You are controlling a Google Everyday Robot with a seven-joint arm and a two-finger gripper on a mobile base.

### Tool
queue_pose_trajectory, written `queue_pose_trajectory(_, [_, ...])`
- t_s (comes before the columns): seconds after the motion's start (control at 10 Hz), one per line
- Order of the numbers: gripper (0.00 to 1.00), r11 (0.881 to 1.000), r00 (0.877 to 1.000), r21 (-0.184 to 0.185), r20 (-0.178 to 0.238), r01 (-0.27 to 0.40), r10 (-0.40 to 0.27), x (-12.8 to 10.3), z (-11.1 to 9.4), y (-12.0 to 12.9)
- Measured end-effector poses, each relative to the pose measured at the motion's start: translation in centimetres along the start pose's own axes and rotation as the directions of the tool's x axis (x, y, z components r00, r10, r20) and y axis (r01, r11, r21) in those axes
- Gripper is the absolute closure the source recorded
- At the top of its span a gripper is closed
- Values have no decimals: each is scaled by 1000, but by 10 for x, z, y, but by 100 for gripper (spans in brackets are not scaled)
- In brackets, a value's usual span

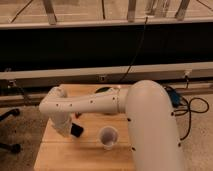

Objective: Place the eraser in the ceramic cup

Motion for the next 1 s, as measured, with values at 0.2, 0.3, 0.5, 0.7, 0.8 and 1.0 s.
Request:
queue_pose_trajectory(0.2, [20,997,997,-7,-18,71,-71,22,-1,2])
queue_pose_trajectory(0.3, [20,995,995,-15,-30,97,-97,30,0,2])
queue_pose_trajectory(0.5, [20,989,988,-28,-47,145,-146,41,1,3])
queue_pose_trajectory(0.7, [20,980,979,-39,-54,193,-195,50,6,6])
queue_pose_trajectory(0.8, [20,977,976,-38,-51,210,-211,53,9,7])
queue_pose_trajectory(1.0, [20,968,967,-26,-35,250,-251,61,26,9])
